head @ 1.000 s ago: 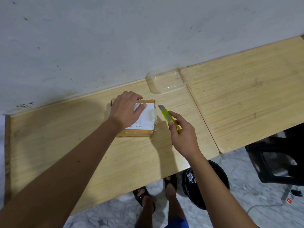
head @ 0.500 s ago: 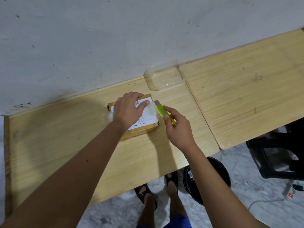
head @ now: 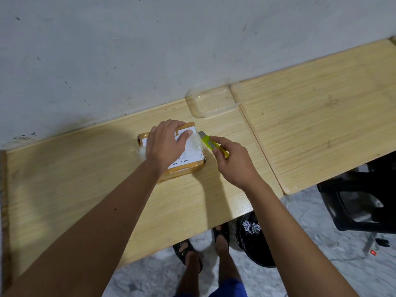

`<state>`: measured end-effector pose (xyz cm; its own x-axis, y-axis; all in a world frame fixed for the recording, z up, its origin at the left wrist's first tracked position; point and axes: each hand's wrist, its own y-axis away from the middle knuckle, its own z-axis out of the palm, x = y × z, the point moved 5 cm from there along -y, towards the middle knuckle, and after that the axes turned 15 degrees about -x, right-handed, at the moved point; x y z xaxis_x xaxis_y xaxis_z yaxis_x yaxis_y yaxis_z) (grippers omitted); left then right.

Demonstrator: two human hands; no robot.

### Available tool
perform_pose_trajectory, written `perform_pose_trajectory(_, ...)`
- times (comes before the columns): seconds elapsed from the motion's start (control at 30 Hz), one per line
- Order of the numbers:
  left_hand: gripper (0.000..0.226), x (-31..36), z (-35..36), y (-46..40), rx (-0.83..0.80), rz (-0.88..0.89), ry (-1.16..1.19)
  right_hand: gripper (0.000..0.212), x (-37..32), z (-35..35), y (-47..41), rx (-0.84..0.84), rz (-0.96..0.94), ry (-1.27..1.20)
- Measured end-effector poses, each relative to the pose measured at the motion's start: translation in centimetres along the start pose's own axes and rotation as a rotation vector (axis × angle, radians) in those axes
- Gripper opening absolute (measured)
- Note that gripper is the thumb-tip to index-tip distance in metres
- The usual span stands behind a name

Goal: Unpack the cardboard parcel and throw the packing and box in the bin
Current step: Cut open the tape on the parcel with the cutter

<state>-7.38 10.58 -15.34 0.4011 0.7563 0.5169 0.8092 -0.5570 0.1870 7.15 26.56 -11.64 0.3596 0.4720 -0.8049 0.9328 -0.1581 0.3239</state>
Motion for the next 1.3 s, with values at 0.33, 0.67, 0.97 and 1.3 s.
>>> perform_pose_trajectory(0.33, 0.037, 0.1, 0.0, 0.1, -0.004, 0.008, -0.006, 0.044, 0.2, 0.7, 3.5, -0.033, -0.012, 0.108)
perform_pose_trajectory(0.67, 0.038, 0.0, -0.1, 0.0, 0.001, 0.005, 0.0, 0.039, 0.8, 0.6, 4.8, 0.003, -0.019, 0.061)
perform_pose_trajectory(0.97, 0.04, 0.0, -0.2, 0.0, -0.015, 0.007, -0.013, 0.026, 1.6, 0.7, 4.8, 0.166, 0.087, -0.614)
perform_pose_trajectory(1.3, 0.041, 0.2, -0.2, 0.2, -0.033, 0.006, -0.019, 0.068, -1.0, 1.4, 4.3, -0.117, -0.109, -1.041)
